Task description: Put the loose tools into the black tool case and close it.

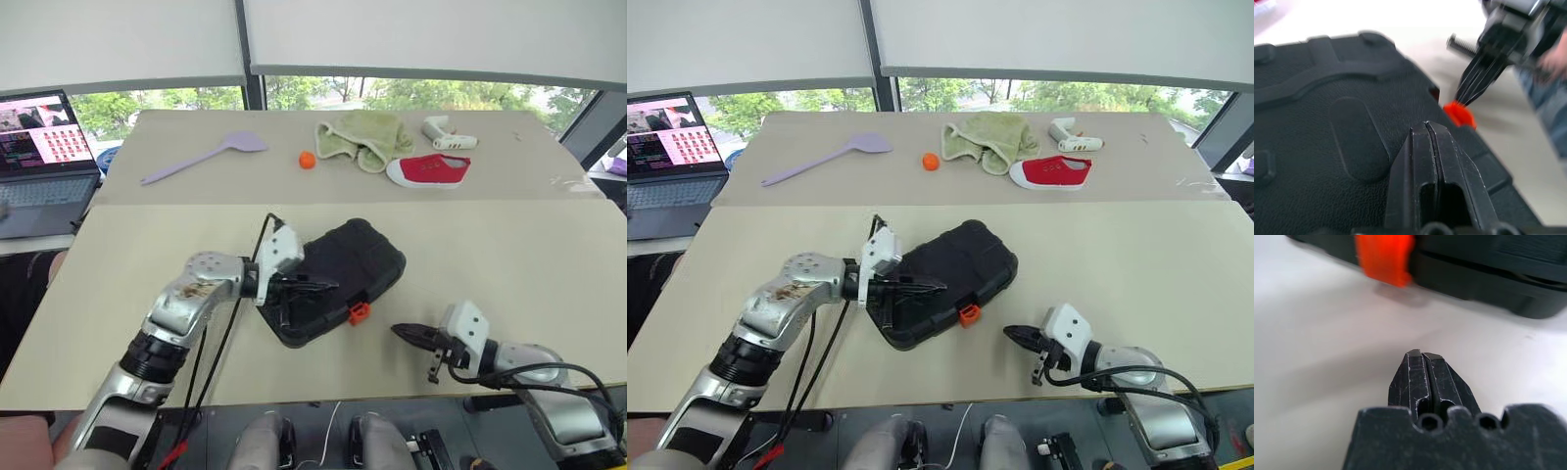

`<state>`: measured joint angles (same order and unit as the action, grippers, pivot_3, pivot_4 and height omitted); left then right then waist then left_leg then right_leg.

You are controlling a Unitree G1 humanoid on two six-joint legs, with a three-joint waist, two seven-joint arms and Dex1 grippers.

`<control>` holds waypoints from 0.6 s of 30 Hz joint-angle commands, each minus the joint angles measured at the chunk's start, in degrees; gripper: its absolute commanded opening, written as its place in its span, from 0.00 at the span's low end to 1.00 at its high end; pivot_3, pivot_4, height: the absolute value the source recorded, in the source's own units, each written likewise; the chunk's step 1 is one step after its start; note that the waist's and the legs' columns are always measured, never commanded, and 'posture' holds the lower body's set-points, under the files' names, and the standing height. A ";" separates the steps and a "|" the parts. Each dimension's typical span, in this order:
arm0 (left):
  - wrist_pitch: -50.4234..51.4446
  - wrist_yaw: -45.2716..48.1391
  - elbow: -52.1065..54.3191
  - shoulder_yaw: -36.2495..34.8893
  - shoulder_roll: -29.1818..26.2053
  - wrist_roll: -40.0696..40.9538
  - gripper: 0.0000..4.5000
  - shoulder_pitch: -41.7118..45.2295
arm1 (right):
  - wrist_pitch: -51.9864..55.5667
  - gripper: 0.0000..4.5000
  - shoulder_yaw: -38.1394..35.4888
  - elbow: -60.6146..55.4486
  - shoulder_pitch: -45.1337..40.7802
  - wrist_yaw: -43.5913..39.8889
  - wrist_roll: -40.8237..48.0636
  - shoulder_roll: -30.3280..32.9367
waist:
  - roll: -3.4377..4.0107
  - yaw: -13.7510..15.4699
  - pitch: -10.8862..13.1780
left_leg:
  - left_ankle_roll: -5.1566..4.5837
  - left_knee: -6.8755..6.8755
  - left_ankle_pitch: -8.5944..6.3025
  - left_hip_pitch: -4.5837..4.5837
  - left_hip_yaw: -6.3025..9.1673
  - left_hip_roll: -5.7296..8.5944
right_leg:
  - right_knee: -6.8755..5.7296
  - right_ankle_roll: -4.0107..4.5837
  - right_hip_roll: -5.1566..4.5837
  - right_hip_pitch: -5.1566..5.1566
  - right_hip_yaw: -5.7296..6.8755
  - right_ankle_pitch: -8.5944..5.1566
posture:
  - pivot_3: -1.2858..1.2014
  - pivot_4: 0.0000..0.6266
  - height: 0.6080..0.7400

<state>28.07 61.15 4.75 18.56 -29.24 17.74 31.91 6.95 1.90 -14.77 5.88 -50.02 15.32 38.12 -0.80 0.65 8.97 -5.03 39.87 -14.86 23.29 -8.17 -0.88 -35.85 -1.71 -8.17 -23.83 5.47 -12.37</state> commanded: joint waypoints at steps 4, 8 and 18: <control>5.44 -3.40 -1.27 6.70 0.36 -4.97 0.01 -5.77 | 2.10 0.00 2.80 -2.84 -2.42 2.26 -0.41 -3.95 | 0.30 0.01 -0.47 | -0.06 -0.09 -0.21 -0.45 0.16 -0.03 | 0.11 -0.07 -0.12 0.49 0.04 -0.11 | 0.52 0.24 1.00; 6.75 -5.45 -0.25 5.67 0.88 -4.46 0.01 -6.87 | 1.62 0.00 4.59 -1.07 -4.75 2.34 -1.23 -5.55 | 0.43 0.03 -0.73 | -0.17 -0.08 -0.28 -0.55 0.19 -0.02 | 0.11 -0.12 -0.21 0.60 0.02 -0.21 | 0.52 0.24 1.00; 6.95 -5.17 0.19 4.10 -2.00 -4.33 0.01 -8.18 | -2.99 0.00 5.80 2.91 -8.05 3.93 -3.43 -10.10 | 0.40 -0.42 -0.98 | -0.12 -0.11 -0.27 -0.56 0.22 -0.06 | 0.09 -0.04 -0.19 0.59 0.03 -0.25 | 0.52 0.24 1.00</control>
<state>30.82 55.20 9.11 19.76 -28.68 15.64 28.14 7.03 8.49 -10.51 -0.86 -47.28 11.51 28.88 -0.40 0.23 7.99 -5.12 39.74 -15.12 22.73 -7.95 -0.95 -35.77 -1.74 -8.35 -23.25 5.50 -12.63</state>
